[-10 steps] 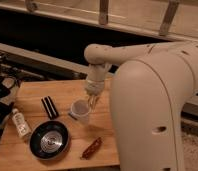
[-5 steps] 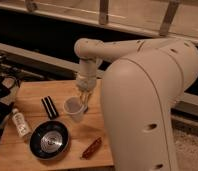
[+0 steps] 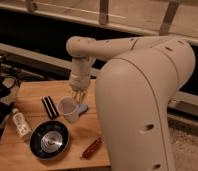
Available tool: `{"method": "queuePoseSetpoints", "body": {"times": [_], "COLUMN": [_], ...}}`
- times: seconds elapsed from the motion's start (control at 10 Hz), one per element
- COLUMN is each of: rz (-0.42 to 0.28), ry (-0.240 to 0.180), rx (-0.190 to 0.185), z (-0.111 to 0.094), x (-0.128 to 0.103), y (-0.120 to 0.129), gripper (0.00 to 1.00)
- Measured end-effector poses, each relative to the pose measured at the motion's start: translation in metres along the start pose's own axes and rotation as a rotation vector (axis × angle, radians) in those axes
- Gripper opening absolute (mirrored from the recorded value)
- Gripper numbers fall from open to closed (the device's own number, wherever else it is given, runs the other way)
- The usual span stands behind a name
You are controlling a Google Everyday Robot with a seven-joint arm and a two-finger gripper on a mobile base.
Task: Place the ceramic cup in the ceramic bowl
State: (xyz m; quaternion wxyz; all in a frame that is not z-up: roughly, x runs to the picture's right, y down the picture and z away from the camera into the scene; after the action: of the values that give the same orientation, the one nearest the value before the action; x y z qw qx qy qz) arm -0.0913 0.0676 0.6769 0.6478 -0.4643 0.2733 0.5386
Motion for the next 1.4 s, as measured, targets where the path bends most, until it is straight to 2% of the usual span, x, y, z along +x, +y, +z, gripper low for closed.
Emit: {"method": "queuePoseSetpoints", "body": {"times": [0.3, 0.7, 1.4], "rz": [-0.037, -0.060, -0.091], "ry": [0.027, 0.054, 0.122], "rx": [0.008, 0.010, 0.010], "z": [0.009, 0.016, 0.039], "x": [0.011, 0.018, 0.039], "y": [0.026, 0.043, 0.075], "gripper": [0.09, 0.09, 0.09]}}
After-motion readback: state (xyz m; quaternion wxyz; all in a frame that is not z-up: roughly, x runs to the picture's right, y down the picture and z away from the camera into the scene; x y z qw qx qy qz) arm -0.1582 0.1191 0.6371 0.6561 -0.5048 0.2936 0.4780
